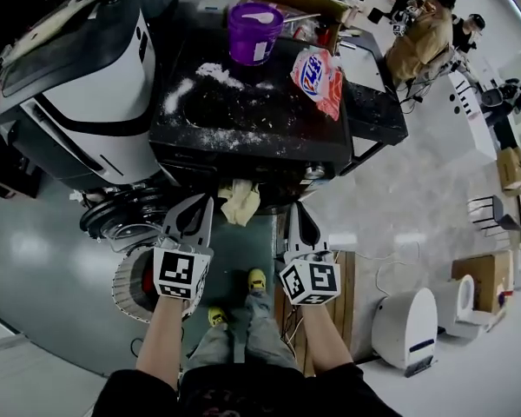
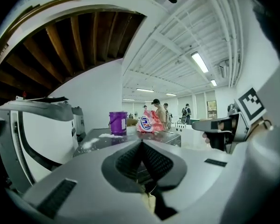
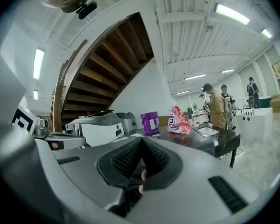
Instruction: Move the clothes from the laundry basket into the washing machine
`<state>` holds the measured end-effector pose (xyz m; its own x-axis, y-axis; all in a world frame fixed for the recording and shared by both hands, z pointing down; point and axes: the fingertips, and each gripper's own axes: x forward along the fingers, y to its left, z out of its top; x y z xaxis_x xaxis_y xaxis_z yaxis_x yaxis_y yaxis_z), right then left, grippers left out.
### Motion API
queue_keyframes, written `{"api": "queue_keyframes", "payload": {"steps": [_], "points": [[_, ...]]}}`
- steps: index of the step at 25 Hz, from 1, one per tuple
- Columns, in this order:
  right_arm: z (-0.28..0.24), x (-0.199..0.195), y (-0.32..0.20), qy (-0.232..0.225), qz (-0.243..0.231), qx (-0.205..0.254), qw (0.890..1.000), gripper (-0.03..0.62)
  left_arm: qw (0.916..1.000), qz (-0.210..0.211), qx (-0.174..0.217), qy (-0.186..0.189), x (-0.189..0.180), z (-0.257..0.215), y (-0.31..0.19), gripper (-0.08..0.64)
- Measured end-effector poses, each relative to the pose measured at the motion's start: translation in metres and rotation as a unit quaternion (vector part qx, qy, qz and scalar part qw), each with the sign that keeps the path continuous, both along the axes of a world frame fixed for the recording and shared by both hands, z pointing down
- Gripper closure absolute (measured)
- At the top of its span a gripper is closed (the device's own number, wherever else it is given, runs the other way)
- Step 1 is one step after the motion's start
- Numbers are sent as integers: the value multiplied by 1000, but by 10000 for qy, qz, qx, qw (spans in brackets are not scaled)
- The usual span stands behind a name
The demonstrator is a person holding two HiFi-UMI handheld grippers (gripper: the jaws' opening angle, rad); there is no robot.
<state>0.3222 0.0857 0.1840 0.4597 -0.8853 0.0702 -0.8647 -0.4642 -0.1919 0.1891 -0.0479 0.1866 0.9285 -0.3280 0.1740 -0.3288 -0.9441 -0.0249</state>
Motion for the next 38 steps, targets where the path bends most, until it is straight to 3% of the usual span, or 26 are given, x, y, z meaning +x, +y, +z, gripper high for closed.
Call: {"api": "queue_keyframes", "payload": {"steps": [8, 13, 24, 38], "points": [[-48, -18, 50, 62, 159, 64, 9998, 589, 9996, -56, 97, 251, -38, -57, 17, 549], [-64, -21, 75, 71, 184, -26, 9998, 589, 9994, -139, 252, 190, -56, -79, 24, 549], [-92, -15, 99, 161, 116, -130, 9997, 589, 9981, -226, 491, 283, -66, -123, 26, 549], [-119, -1, 119, 369, 148, -110, 9991, 589, 9968, -421, 447, 522, -77, -142, 34, 549]]}}
